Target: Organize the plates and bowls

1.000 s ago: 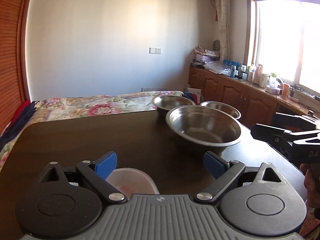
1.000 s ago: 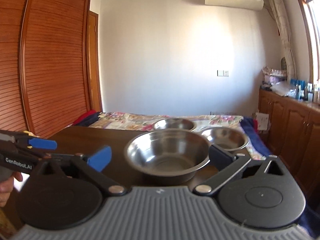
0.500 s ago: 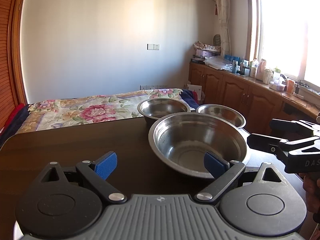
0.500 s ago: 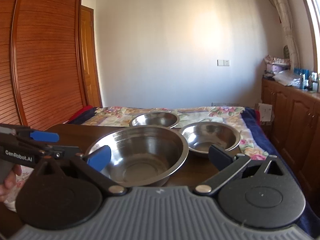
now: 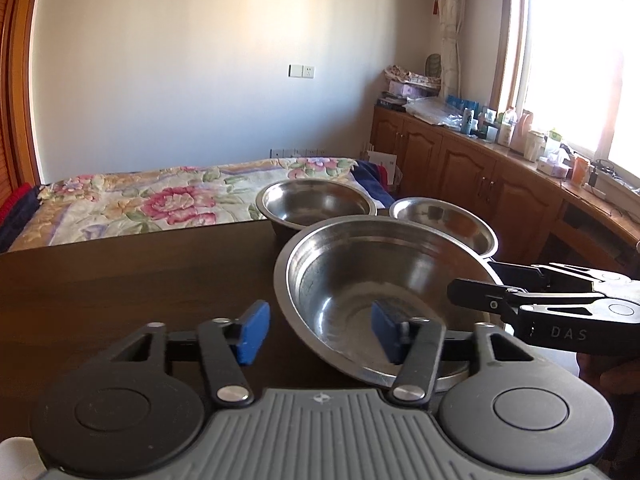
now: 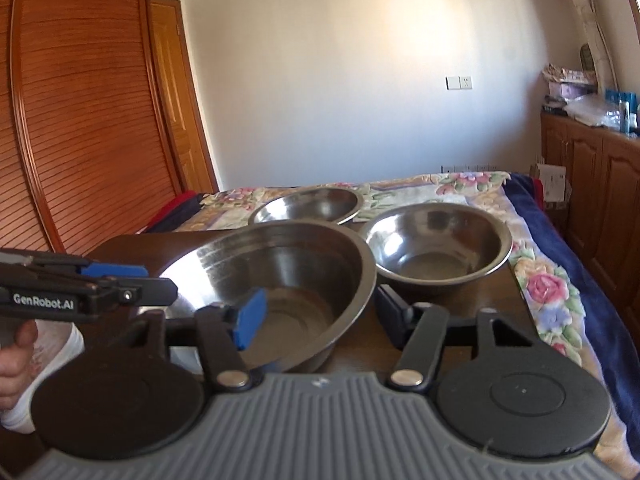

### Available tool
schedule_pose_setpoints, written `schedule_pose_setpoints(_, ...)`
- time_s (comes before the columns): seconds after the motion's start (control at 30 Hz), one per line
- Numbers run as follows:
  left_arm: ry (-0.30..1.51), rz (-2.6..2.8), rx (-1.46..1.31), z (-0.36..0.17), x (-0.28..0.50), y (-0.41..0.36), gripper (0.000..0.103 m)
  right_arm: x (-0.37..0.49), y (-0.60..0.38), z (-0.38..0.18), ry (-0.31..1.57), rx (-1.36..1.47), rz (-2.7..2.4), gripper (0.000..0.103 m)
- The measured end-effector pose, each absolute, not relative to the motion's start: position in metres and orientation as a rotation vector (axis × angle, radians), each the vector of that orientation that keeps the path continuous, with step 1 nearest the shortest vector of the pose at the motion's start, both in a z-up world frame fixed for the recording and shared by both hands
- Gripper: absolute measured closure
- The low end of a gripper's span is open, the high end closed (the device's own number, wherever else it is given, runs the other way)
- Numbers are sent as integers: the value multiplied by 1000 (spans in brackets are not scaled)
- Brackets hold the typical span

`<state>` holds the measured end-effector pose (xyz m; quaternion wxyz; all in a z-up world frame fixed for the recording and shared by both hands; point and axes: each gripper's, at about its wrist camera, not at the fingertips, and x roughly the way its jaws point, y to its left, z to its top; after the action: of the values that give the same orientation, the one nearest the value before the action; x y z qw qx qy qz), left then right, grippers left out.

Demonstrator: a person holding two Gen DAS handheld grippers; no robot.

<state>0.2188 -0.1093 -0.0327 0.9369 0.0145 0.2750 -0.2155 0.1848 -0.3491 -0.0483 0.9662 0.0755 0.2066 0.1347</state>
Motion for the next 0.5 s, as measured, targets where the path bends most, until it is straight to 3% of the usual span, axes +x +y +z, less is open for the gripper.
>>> schedule_pose_setpoints(0.13, 582, -442, 26, -36, 224, -113, 51, 187, -350, -50, 428, 161, 273, 51)
schedule_pose_setpoints(0.4, 604, -430, 33, -43, 232, -115, 55, 193, -350, -53, 448, 166, 277, 54)
schedule_pose_setpoints(0.5, 608, -427, 41, -45, 235, -117, 59, 195, -350, -54, 456, 170, 278, 60)
